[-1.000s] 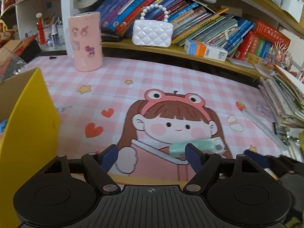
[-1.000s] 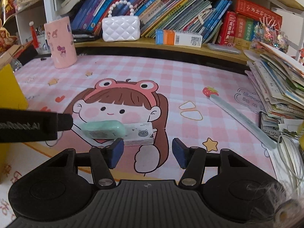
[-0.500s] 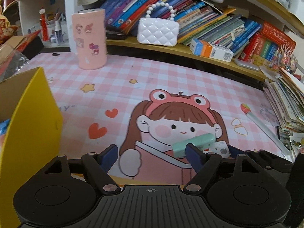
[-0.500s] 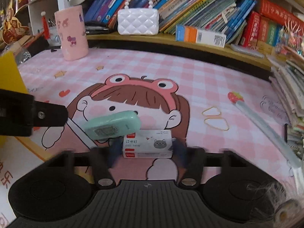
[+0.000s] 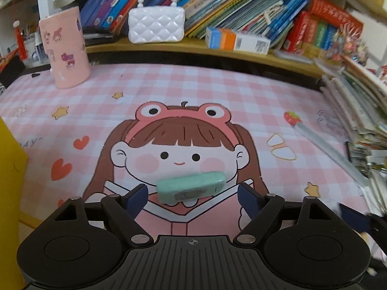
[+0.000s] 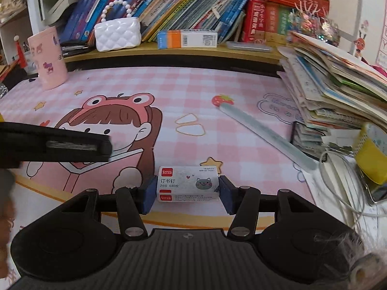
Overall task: Organize objects
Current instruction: 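Grasp the white staple box with the right tool while the left tool grasps the mint-green stapler, then carry the staple box in the right tool while the left tool carries the stapler to the box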
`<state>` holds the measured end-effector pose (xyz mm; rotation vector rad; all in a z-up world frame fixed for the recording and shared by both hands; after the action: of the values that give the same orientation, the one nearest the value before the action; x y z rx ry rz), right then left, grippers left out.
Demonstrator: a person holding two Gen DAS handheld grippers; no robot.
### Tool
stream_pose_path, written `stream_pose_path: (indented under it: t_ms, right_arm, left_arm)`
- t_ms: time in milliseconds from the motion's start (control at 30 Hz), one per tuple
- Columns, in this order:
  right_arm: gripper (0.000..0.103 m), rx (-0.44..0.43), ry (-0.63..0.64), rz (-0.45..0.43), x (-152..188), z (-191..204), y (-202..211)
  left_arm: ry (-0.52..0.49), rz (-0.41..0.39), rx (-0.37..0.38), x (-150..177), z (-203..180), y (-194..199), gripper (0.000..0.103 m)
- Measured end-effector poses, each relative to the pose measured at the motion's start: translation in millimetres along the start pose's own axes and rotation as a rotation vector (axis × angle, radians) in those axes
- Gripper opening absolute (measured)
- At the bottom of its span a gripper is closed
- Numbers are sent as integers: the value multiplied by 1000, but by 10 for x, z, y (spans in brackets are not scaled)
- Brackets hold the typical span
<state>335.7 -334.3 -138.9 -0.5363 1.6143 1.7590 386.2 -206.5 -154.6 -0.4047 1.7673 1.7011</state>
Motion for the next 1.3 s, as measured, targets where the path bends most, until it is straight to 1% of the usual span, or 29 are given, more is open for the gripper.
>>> stream_pose_path:
  t_ms: [33,100,133,200,333,400,567,667,833,900,1000,1067,1167,1300]
  right_arm:
    - [51,0,-1,0,-1,-14,14]
    - [51,-2,-1,1,-6,-35,37]
    - [51,-3,1,2,-9,-43,44]
    - [51,-4,0,7,-6,-62,52]
    - [51,-3,-6,16,12,-81,57]
    - [51,-3,-10,17,16,-82,62]
    - [51,-15,-14,18,11,-42,91]
    - [51,-23,-18,17,9,-2,128]
    - [51,-17,-25,33,55,39,245]
    - [51,-17,-24,40,101,50,330]
    - [51,-12,-26,52,196,61,472]
    - [51,-8,-30,63,270,75,557]
    - [51,-6,-41,77,373,125,671]
    - [51,-17,-48,86,507,256,824]
  left_arm:
    - [8,3,-11,-2,-2,-35,81]
    - [21,9,-27,-6,-5,-98,76]
    - [25,10,-31,-14,-12,-124,75]
    - [23,14,-47,-27,-26,-166,69]
    - [21,13,-73,-33,-29,-164,69]
    - [17,2,-74,-33,-26,-107,69]
    - [13,-45,-35,-93,27,134,69]
    - [9,-57,-3,-64,55,296,69]
    - [-47,-61,63,188,34,662,69]
    - [-58,-51,85,313,59,790,69]
    - [-45,-22,111,484,128,918,69]
    - [-15,-3,119,561,195,960,69]
    - [-1,-6,123,643,270,1043,69]
    - [-18,-26,136,755,318,1211,69]
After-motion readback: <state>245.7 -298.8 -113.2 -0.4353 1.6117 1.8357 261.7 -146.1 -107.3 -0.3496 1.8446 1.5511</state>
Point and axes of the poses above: each gripper's, at about its wrist camera, not at the fingertips, and y roughly against the way its jaws point, z to its left, x to its underside, the point moved 9 cm from there along -y, roughly the way its jaws point, and after that the axes turned 10 degrees about -y, right-handed, at the moved point
